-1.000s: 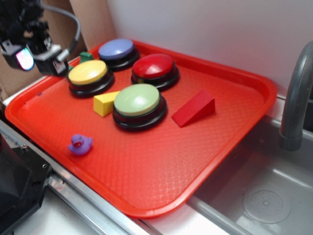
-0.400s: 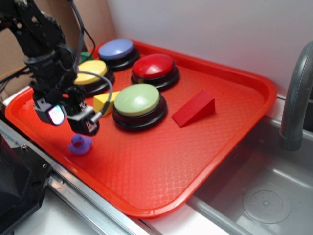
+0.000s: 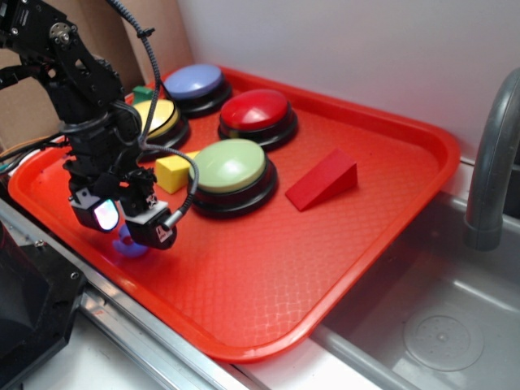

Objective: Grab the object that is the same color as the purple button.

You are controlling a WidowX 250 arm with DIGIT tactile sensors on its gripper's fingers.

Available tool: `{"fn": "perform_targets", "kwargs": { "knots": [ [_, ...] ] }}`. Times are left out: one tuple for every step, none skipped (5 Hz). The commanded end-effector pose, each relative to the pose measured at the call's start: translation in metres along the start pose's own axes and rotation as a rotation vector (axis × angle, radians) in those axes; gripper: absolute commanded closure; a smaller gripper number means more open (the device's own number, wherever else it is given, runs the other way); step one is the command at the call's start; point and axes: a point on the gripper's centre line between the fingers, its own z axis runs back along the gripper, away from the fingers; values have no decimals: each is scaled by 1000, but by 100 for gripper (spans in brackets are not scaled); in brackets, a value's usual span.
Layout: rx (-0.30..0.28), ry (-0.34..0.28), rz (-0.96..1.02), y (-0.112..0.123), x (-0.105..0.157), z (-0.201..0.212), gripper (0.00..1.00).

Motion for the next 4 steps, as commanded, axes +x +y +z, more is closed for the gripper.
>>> {"fn": "perform_targets", "kwargs": {
  "knots": [
    [30, -29, 5, -8, -4, 0, 100],
    [75, -53, -8, -7, 0, 10, 100],
    [88, -68, -47, -13, 3, 39, 100],
    [74, -81, -107, -21, 10, 77, 100]
  ]
}}
